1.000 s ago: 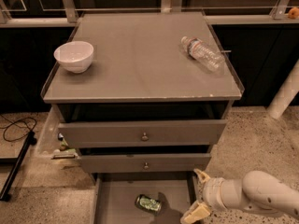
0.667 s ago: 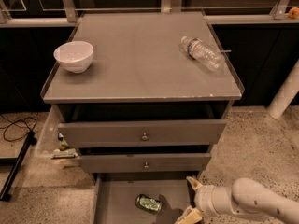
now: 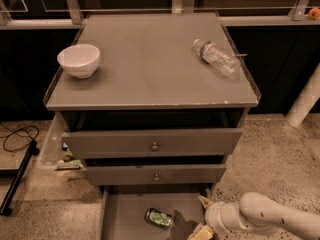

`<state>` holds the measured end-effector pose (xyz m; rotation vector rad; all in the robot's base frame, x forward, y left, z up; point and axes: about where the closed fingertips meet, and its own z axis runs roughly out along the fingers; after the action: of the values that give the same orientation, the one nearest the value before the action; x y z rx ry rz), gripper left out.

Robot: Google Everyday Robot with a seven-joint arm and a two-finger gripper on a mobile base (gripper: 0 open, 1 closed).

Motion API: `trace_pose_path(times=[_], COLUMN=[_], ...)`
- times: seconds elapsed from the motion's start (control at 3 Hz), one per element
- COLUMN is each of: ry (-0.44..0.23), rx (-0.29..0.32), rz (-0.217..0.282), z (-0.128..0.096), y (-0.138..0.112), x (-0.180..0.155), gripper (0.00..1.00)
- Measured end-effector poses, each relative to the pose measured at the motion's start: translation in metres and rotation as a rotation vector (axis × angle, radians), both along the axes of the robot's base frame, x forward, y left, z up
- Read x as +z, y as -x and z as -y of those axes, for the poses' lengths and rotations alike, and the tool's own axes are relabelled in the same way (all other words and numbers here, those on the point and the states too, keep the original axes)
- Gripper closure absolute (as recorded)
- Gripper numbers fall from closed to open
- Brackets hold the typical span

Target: Pick green can from bottom drawer and place on counter

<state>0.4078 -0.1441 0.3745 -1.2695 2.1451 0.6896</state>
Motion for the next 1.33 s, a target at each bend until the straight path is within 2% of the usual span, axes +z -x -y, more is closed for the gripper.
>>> trace_pose_path(times=[0.33,0.67,1.0,1.33], ry=[0.001,0.039,0.066,0.087], rx=[0.010,0.045,0.091,0.131], rz=[0.003,0.070,0.164,0.256], z=[-0.004,-0.007,-0.008,-0.010], y=[-0.001,0.001,-0.004,-0.026], x=[-0.022,-0.067,-0.111,-0.130], gripper=[0.00,0.00,0.00,0.00])
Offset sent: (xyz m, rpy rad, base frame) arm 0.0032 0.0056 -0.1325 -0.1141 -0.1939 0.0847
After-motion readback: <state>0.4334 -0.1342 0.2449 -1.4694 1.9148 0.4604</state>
